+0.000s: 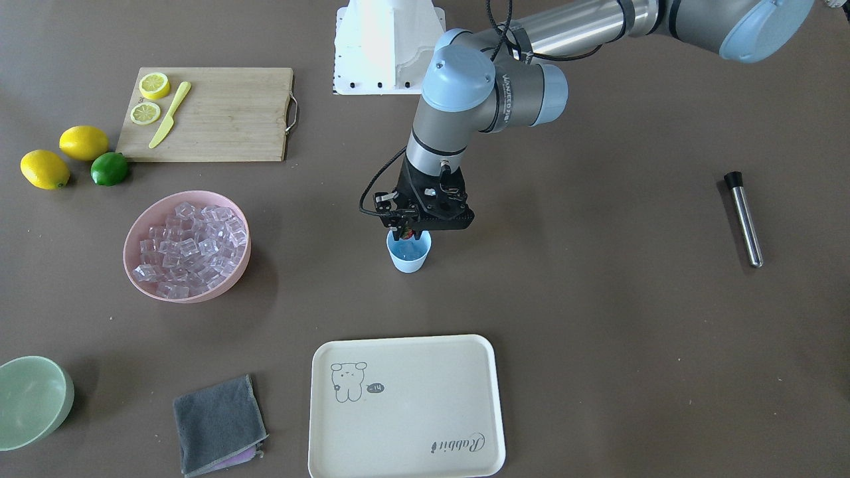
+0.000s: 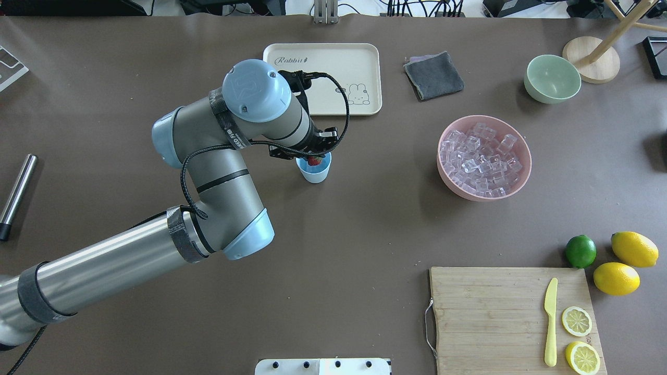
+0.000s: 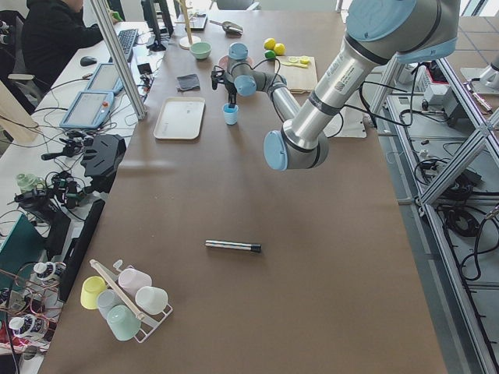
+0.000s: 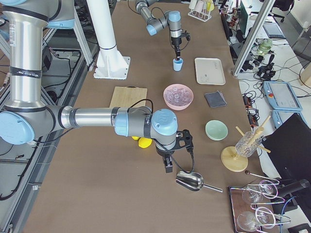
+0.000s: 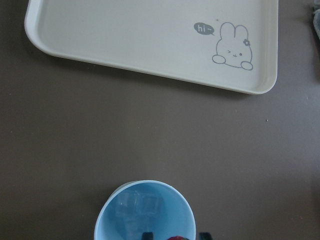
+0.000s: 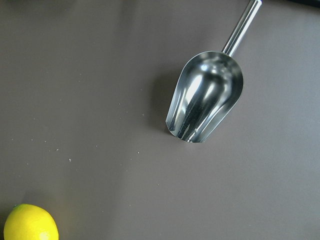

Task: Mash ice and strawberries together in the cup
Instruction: 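Carry the strawberry over the blue cup and drop it in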

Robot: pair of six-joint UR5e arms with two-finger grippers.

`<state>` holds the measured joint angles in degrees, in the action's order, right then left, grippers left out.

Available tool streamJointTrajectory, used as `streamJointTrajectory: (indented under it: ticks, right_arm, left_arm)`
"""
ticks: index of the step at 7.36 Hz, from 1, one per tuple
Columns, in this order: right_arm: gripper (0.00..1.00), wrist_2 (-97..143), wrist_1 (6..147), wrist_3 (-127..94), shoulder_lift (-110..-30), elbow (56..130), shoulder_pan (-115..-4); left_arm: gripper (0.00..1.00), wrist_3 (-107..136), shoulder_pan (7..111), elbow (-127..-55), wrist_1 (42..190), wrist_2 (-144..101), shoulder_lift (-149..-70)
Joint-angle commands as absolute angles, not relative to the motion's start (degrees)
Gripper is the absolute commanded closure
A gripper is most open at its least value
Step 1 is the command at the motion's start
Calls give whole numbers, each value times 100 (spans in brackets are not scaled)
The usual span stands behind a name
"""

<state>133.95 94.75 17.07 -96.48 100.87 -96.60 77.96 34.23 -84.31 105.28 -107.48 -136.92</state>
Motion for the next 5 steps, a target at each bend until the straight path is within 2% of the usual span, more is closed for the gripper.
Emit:
streamJointTrajectory:
  ticks: [1,2,5]
  right_arm:
    - [0,13395,9475,1714,-9668,10099,-9677]
    - [0,13386,9475,1723,-9659,10090,-9677]
    - [0,13386,9475,1731,-9642,10090,-9677]
  left_arm:
    - [70,7778,3428,-8429,10547,-10740,-13649]
    - [3,7796,3428,-8455,10556,-10740,-13641]
    - [3,7735,3620,-8814,10538,-10784,-13458]
